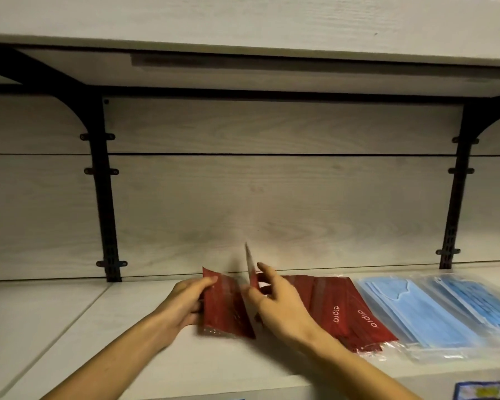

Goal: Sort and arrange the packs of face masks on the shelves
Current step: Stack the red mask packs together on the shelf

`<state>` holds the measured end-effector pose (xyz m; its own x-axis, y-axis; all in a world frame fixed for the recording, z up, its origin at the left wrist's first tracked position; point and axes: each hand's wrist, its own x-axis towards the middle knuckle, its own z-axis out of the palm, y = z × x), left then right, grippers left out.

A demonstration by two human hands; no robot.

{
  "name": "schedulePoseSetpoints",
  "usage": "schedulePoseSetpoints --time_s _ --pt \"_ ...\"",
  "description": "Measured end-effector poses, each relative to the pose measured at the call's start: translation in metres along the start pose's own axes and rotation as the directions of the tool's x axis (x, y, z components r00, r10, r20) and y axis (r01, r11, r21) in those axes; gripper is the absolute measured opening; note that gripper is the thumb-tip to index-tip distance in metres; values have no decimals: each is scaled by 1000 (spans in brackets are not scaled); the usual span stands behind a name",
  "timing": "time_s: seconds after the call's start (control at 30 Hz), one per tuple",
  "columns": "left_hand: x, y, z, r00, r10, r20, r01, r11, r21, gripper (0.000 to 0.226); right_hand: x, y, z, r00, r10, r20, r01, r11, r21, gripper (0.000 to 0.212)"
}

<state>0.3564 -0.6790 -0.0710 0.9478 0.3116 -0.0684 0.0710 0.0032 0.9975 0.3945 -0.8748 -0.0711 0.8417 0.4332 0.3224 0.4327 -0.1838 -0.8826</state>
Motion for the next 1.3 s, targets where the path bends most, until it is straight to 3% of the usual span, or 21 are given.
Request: schedulePoseSetpoints --time_s 0.07,0.17,0.23,0.33,0.47,0.57,0.67,0.73,0.8,0.93,1.1,1.3 --pt "-1 3 -5 1000 -6 -3 6 1000 -26 33 -8 -4 16 993 -20 117 32 994 -105 40" --pt "-1 4 -15 1000 -4 8 4 1000 -3 33 -16 -7 35 972 -114 205 187 902 -388 54" --pt "0 0 -23 1000 12 20 -13 1000 24 28 -17 -7 38 951 -117 287 229 890 -394 47" --pt "3 -5 -27 999 28 24 -28 999 23 31 -15 -3 33 937 -97 335 197 940 -279 55" --pt "6 -10 -23 998 62 21 -63 997 44 61 -16 4 31 953 -106 282 158 973 -170 55" --pt "8 -12 -22 997 72 -12 -72 996 51 59 -14 7 22 986 -59 153 74 993 -90 46" --pt "6 -11 -25 997 80 -22 -79 996 40 41 -10 12 4 998 -67 -6 62 957 -283 41" --pt "5 -9 -29 998 69 7 -70 997 32 47 -5 18 -4 994 -82 -72 47 917 -395 39" --pt "4 -7 -31 998 43 48 -44 999 28 57 -1 23 -7 992 -59 -110 10 915 -403 36" --pt "4 -6 -30 997 31 75 -32 999 13 44 0 20 -4 993 30 -112 -55 971 -232 44" --pt "-1 -5 -29 984 10 180 -18 999 46 48 15 15 1 975 166 -145 -136 971 198 38" --pt "-6 -3 -31 977 -18 214 4 998 62 52 20 13 0 945 263 -192 -199 934 298 15"
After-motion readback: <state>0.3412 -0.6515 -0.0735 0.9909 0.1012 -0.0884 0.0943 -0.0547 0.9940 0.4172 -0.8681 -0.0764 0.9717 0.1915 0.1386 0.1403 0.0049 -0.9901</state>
